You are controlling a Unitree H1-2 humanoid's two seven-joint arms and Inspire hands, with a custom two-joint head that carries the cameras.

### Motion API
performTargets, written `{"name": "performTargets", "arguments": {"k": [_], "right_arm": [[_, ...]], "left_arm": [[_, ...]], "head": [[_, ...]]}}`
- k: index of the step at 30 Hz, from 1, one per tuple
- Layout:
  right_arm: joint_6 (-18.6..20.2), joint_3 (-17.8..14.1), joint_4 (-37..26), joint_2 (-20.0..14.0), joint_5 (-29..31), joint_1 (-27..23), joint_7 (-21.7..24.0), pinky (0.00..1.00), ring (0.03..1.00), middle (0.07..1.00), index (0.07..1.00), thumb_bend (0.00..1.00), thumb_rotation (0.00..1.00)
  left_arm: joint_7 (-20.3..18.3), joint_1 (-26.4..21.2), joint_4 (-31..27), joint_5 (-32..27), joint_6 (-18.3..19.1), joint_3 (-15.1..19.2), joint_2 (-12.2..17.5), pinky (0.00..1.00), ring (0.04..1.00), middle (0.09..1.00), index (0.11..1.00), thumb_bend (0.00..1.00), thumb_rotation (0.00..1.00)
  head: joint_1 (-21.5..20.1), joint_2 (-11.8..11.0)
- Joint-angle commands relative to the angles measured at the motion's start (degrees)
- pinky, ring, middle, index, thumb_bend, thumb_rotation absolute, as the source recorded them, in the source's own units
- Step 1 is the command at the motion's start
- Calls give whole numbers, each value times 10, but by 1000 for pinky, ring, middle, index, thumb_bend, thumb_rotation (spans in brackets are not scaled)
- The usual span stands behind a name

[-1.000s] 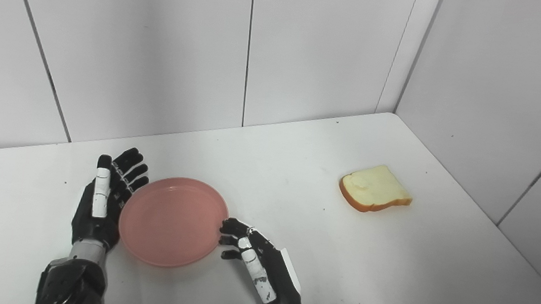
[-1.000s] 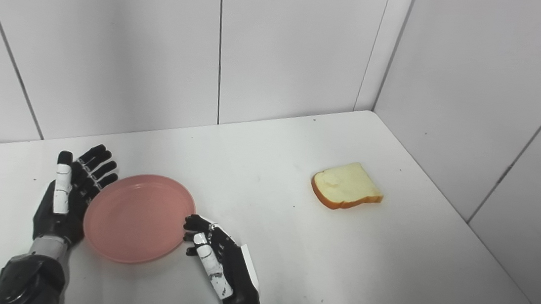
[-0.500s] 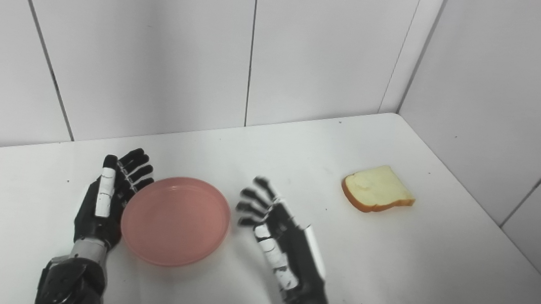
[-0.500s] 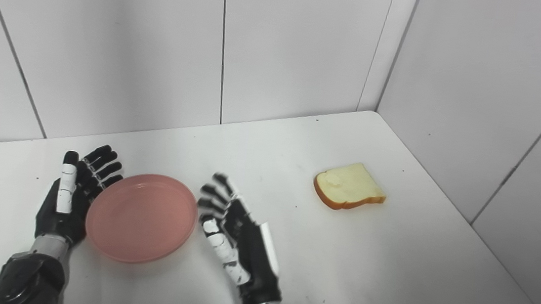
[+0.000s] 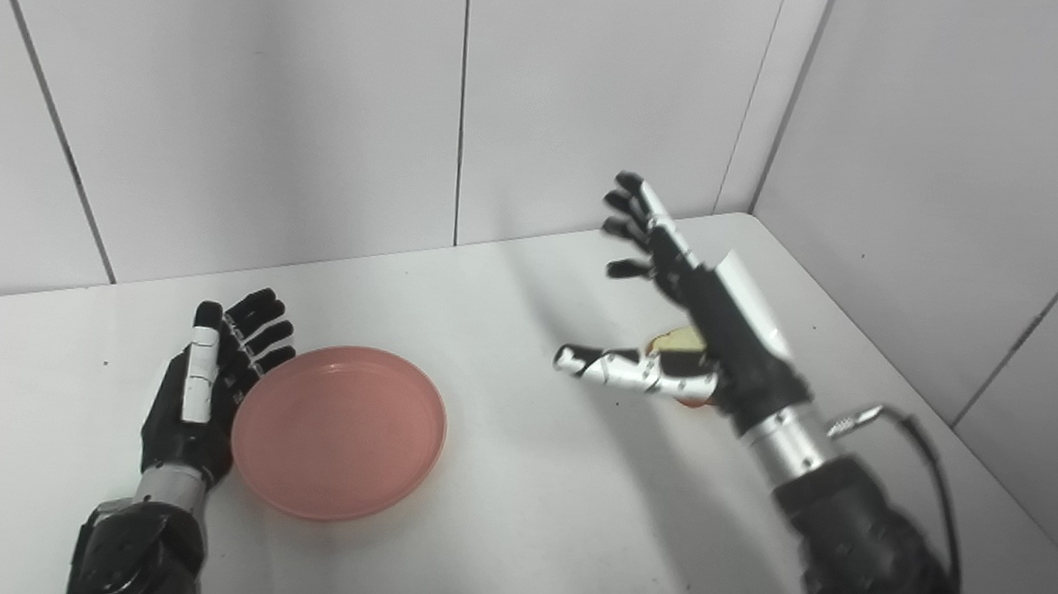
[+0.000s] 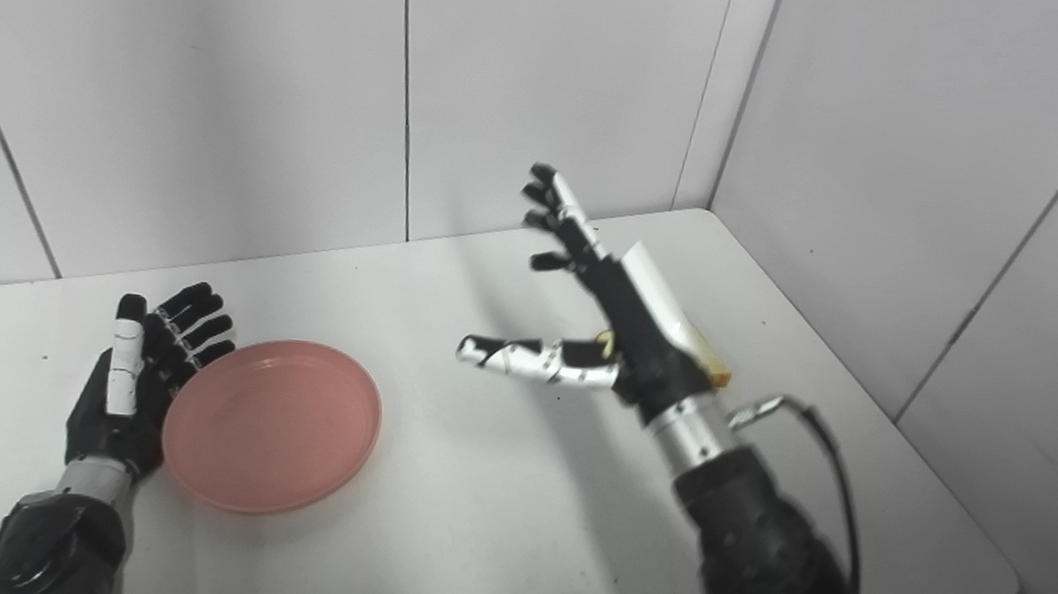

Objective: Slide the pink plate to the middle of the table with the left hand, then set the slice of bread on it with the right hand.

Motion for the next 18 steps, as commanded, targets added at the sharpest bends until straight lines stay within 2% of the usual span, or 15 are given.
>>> {"name": "performTargets", "arguments": {"k": [1,3,5,8,12,17,18], "right_arm": [[14,-13,4,-40,6,-19,24,780,926,988,1000,1000,309],[15,-8,28,-93,6,-29,60,790,932,990,1000,1000,272],[-2,7,58,-144,-12,-41,90,782,928,988,1000,1000,265],[-24,44,107,-212,-60,-67,124,769,919,985,1000,1000,262],[-69,111,172,-276,-129,-116,166,741,958,999,1000,1000,255],[-70,178,212,-321,-199,-174,243,802,1000,1000,1000,1000,257],[-69,192,223,-327,-212,-187,263,849,1000,1000,1000,1000,256]], "left_arm": [[10,23,32,5,27,0,-4,746,793,808,714,942,872],[8,23,33,6,26,-1,-4,743,793,806,717,936,879],[7,22,35,8,23,-2,-3,737,793,805,720,929,886],[8,22,34,7,23,-2,-1,735,795,807,724,917,889],[5,22,35,4,23,0,1,730,796,805,721,916,885],[2,21,32,3,23,0,2,713,796,805,723,909,876],[2,21,31,3,24,0,1,711,792,800,722,907,875]], "head": [[2,1],[3,1],[3,1],[3,1],[8,1],[8,2],[9,3]]}}
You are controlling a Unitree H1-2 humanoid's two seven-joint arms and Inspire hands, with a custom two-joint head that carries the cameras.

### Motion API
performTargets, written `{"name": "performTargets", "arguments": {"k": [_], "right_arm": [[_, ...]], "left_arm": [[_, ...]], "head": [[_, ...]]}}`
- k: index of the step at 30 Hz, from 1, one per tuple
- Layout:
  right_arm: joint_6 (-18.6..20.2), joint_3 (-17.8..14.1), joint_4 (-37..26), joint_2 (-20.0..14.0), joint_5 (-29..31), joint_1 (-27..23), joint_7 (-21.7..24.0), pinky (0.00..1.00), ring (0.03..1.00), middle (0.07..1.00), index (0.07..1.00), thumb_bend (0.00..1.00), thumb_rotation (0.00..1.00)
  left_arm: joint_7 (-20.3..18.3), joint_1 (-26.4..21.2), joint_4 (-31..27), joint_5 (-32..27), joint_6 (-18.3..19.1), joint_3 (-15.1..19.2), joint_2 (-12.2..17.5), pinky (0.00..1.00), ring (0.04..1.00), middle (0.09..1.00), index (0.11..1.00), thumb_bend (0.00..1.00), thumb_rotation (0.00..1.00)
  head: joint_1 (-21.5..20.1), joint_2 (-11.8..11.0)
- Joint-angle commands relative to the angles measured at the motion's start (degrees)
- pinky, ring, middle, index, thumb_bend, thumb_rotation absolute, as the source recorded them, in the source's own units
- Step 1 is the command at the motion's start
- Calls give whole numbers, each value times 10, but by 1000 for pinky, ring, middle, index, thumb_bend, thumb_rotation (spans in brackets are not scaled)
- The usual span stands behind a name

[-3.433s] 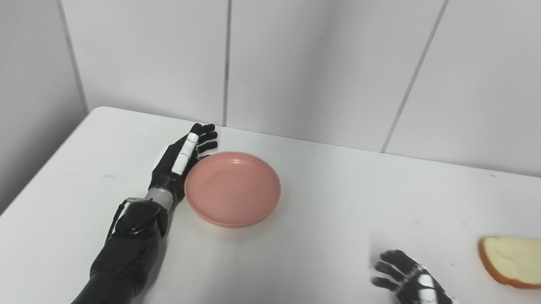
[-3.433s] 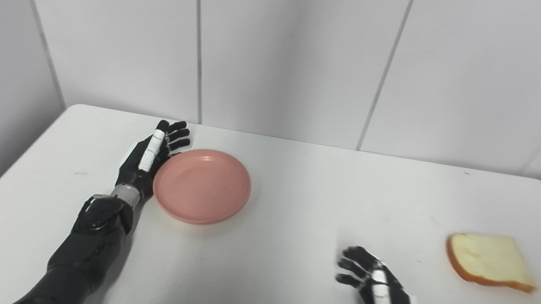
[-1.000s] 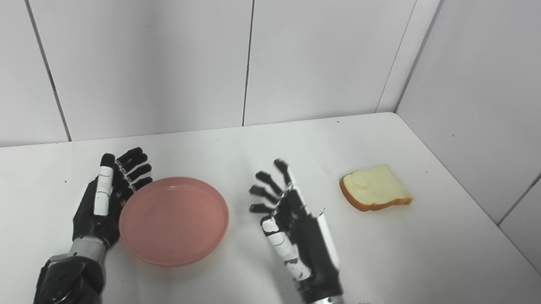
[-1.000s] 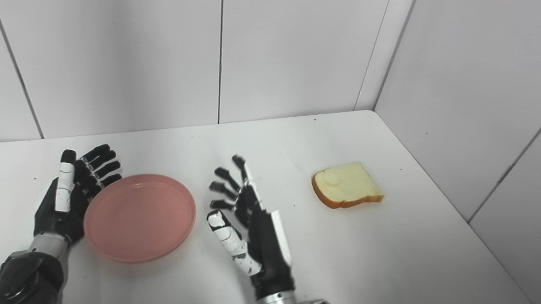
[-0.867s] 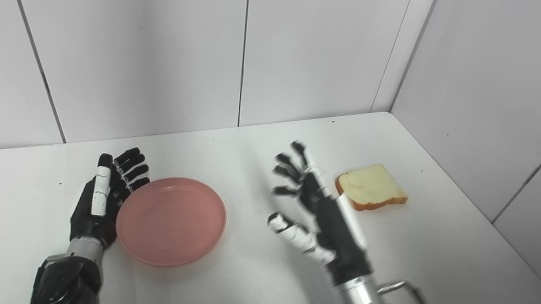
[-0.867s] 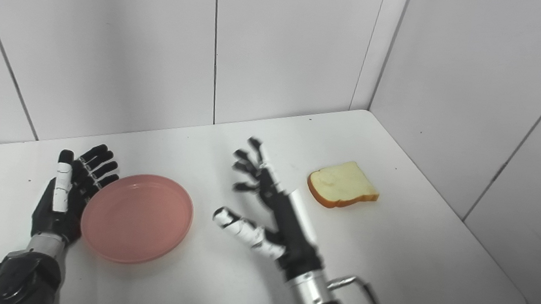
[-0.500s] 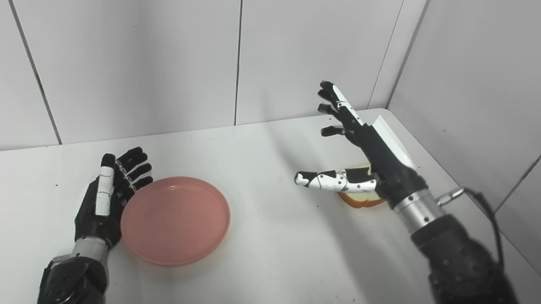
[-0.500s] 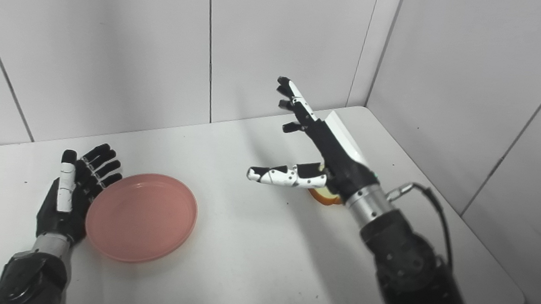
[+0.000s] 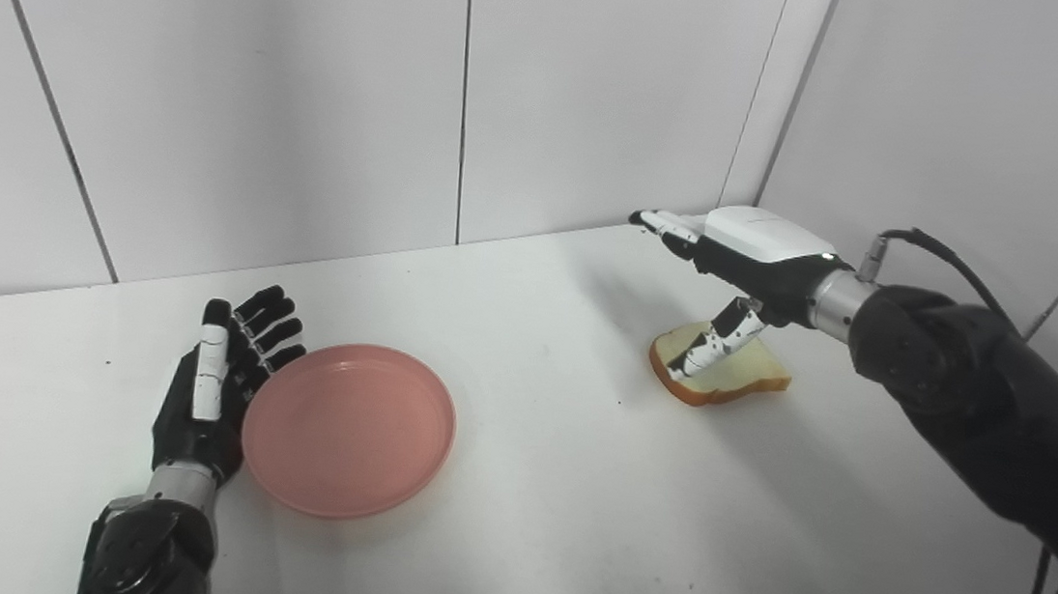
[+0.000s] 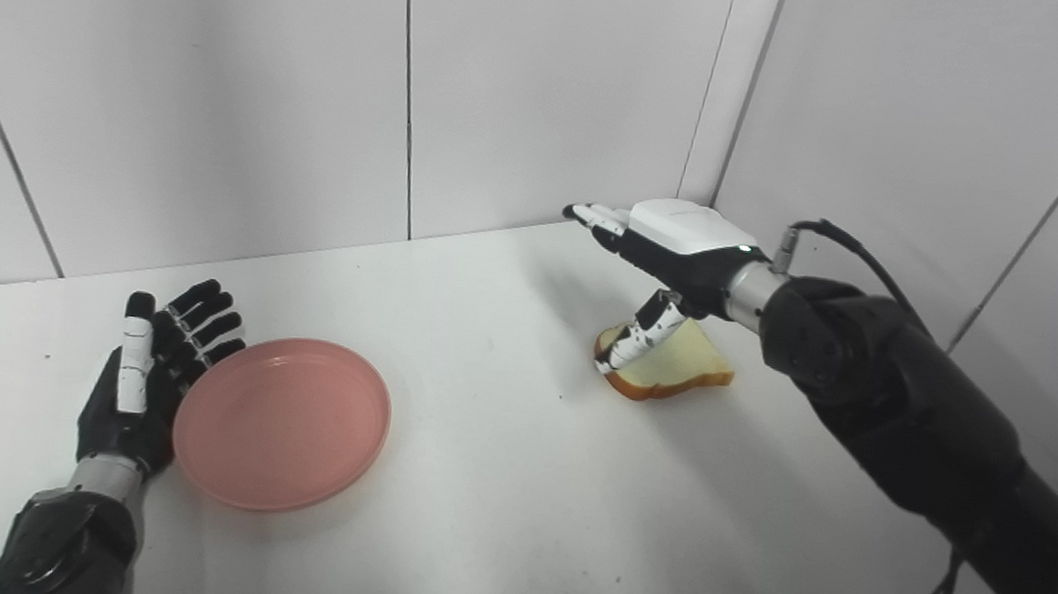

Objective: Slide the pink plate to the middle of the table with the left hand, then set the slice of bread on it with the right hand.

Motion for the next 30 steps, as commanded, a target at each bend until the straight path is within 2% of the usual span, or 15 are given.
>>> {"name": "performTargets", "arguments": {"k": [1,3,6,8,17,20,25,30], "right_arm": [[-12,6,8,-31,-30,-39,30,858,1000,1000,1000,1000,256],[-14,28,30,-38,-51,-59,63,969,1000,1000,999,1000,252],[-33,59,58,-43,-90,-88,99,995,1000,1000,998,1000,257],[-47,68,72,-41,-106,-99,108,999,1000,1000,1000,1000,272],[-70,86,117,-12,-171,-121,127,1000,1000,1000,1000,1000,251],[-71,83,135,-2,-168,-123,134,1000,1000,1000,1000,1000,224],[-73,73,166,10,-143,-127,143,1000,1000,1000,1000,1000,233],[-87,81,184,16,-150,-131,142,1000,1000,1000,1000,1000,249]], "left_arm": [[4,23,27,3,29,1,1,711,791,799,722,907,875],[7,22,28,3,29,2,0,706,779,789,716,916,866],[7,23,28,4,27,1,0,703,771,779,712,917,867],[8,22,29,5,25,1,-1,698,763,772,706,913,868],[8,25,22,1,30,4,-2,693,755,763,702,916,858],[10,26,18,1,32,5,-1,672,749,753,699,919,849],[7,26,18,0,33,6,0,682,750,751,692,906,848],[5,26,22,3,31,4,2,677,748,755,695,907,857]], "head": [[1,1],[1,1],[4,1],[4,1],[10,2],[10,3],[10,4],[10,1]]}}
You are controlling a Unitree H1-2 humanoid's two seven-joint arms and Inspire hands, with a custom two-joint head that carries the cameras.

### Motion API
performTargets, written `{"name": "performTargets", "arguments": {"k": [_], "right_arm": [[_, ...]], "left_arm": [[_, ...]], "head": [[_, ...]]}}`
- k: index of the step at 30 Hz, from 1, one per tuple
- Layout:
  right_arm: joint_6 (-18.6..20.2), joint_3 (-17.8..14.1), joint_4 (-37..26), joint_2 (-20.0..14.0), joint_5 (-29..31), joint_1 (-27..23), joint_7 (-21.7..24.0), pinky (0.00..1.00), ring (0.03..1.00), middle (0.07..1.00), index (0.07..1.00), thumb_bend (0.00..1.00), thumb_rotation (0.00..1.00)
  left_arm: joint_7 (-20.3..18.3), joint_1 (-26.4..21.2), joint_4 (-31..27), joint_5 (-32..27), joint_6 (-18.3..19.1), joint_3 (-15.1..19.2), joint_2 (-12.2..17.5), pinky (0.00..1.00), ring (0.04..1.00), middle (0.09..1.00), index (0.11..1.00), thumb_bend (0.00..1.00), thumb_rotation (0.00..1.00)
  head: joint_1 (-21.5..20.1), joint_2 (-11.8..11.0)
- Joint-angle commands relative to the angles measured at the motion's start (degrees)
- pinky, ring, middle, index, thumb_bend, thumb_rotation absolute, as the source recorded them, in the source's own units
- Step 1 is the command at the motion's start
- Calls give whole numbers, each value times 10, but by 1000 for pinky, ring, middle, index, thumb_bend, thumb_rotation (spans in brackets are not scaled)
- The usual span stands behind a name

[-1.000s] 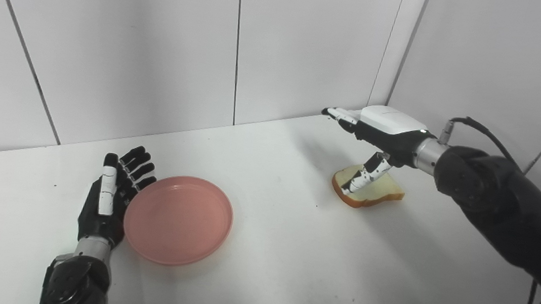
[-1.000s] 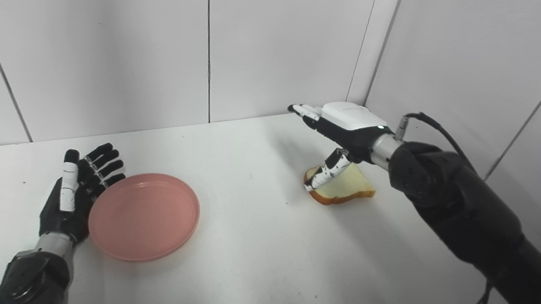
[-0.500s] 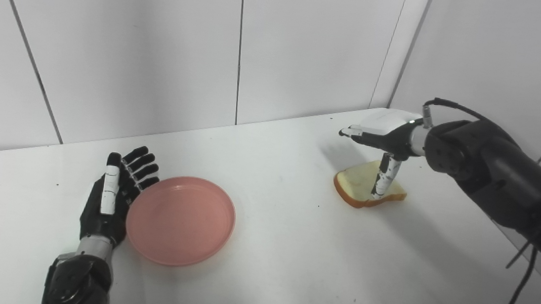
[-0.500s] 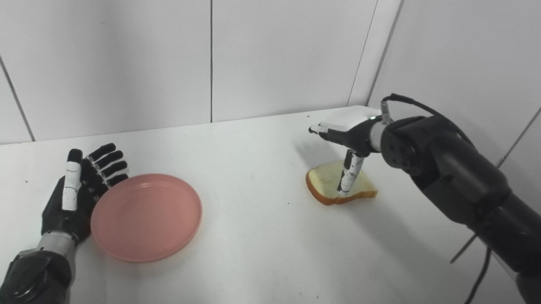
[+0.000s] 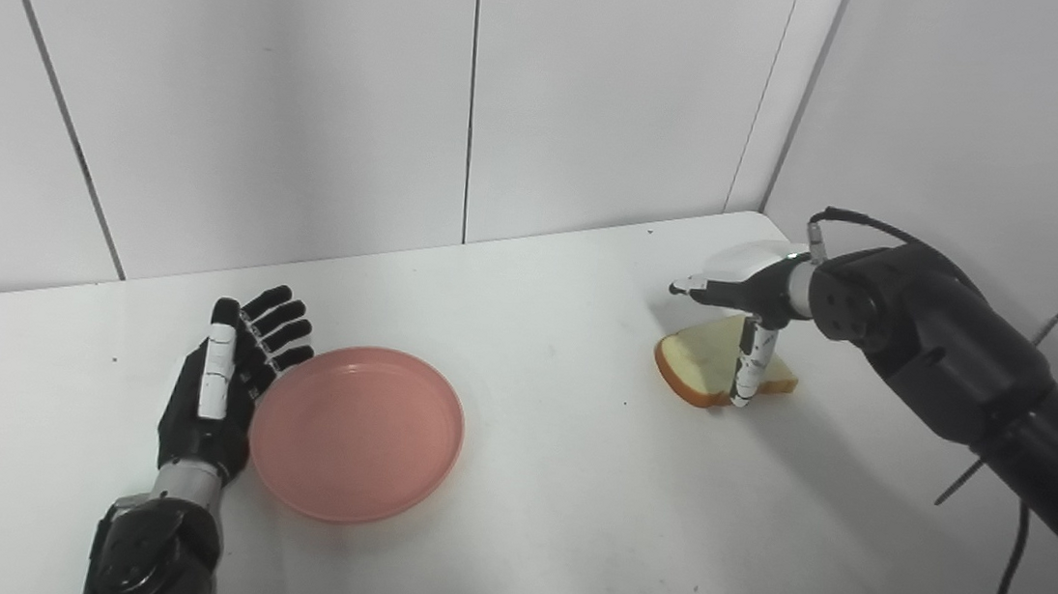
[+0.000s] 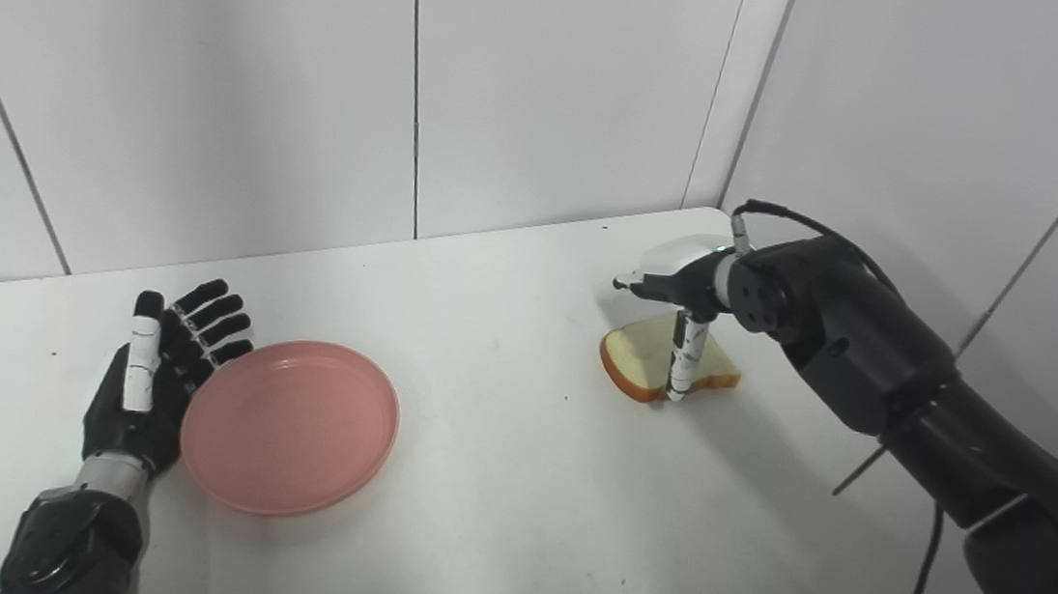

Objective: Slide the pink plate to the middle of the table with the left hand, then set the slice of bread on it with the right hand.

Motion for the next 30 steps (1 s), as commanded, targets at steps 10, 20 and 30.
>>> {"name": "performTargets", "arguments": {"k": [10,20,30], "right_arm": [[-48,7,34,12,-27,-45,-12,1000,1000,1000,1000,1000,258],[-73,13,77,27,-44,-46,-40,1000,1000,1000,1000,1000,255],[-125,45,127,37,-91,-42,-109,1000,1000,1000,984,1000,196]], "left_arm": [[6,24,18,4,39,-1,2,671,742,744,687,906,849],[8,27,11,5,46,-1,2,672,740,740,681,907,842],[1,32,1,3,52,-3,7,668,731,731,680,906,839]], "head": [[3,4],[11,9],[13,13]]}}
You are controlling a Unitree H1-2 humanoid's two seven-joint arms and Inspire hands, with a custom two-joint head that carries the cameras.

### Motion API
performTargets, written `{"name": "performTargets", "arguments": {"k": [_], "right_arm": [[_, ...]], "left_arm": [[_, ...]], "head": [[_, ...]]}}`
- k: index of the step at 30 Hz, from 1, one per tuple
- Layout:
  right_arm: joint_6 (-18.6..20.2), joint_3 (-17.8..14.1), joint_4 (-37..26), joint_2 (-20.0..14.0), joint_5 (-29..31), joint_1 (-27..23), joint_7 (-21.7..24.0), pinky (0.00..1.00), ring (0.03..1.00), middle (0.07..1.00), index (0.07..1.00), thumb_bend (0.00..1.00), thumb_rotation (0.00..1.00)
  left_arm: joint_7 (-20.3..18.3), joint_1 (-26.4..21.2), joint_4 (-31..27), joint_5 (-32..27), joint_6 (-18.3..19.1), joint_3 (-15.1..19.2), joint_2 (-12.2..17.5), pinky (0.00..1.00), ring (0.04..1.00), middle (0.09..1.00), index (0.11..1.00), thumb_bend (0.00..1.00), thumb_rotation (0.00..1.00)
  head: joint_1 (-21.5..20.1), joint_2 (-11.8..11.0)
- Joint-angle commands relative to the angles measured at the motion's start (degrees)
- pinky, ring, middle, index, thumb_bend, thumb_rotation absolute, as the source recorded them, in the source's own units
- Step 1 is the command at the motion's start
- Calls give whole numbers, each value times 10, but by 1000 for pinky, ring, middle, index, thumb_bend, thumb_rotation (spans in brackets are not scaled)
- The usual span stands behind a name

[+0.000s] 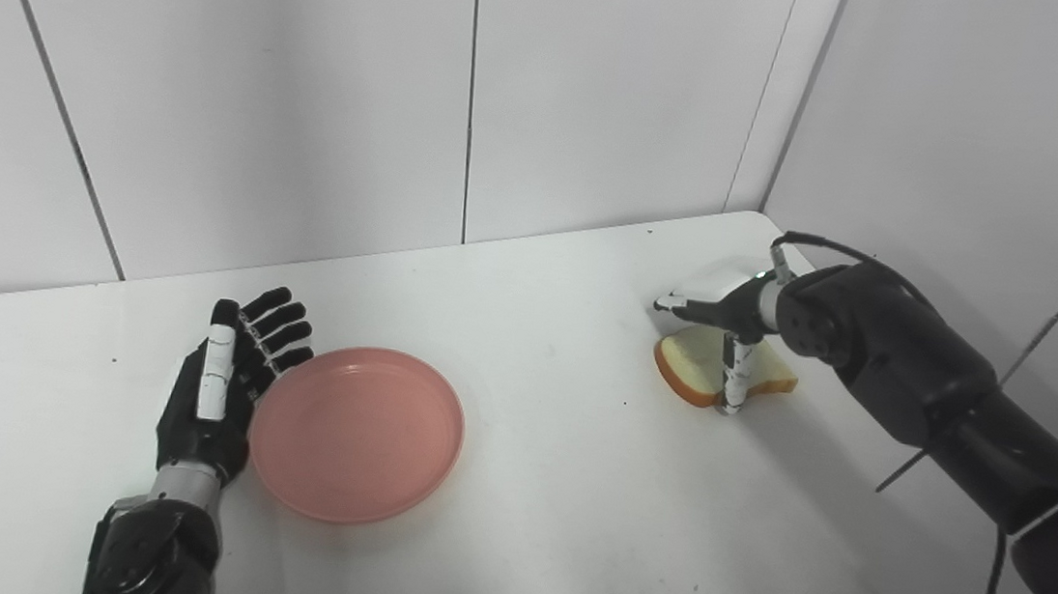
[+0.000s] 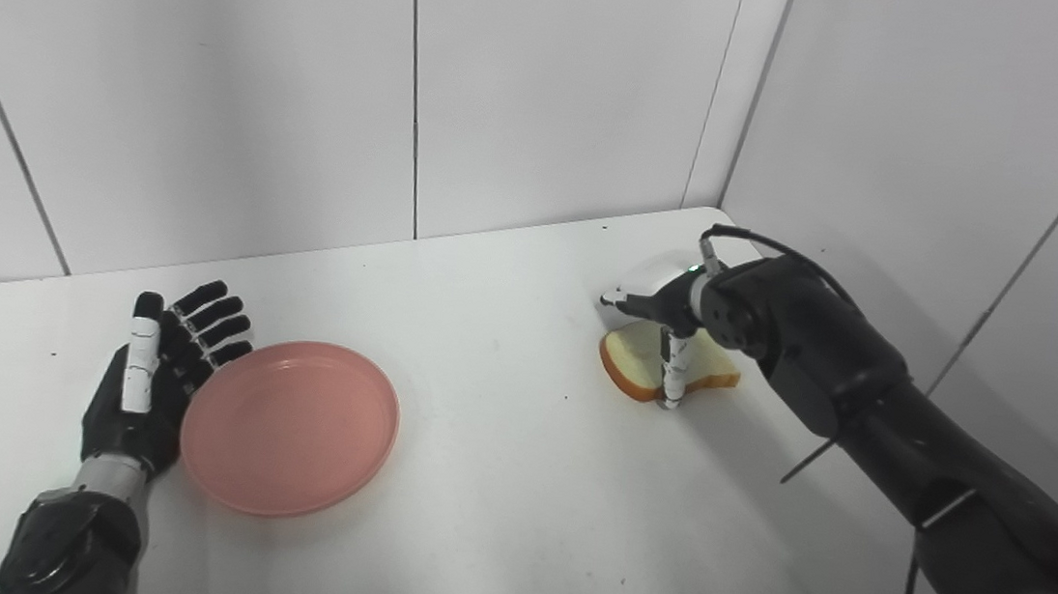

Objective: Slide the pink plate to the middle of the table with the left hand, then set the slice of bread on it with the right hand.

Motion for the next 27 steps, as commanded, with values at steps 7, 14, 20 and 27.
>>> {"name": "performTargets", "arguments": {"k": [7,14,20,27], "right_arm": [[-34,2,29,-5,-26,-27,-38,1000,1000,1000,963,1000,211],[-38,-3,38,-7,-21,-30,-42,1000,1000,1000,954,1000,178],[-40,-2,47,-11,-18,-28,-38,996,996,998,947,1000,167],[-50,-7,73,-13,-1,-25,-55,863,944,975,936,1000,161]], "left_arm": [[-1,26,15,3,44,-4,8,656,720,714,671,895,842],[-6,24,20,-1,43,-3,7,653,710,695,665,894,834],[-9,24,22,-1,41,-3,6,647,702,689,659,900,825],[-9,27,17,-1,47,-3,6,657,712,691,662,893,820]], "head": [[-1,2],[1,3],[1,5],[-1,6]]}}
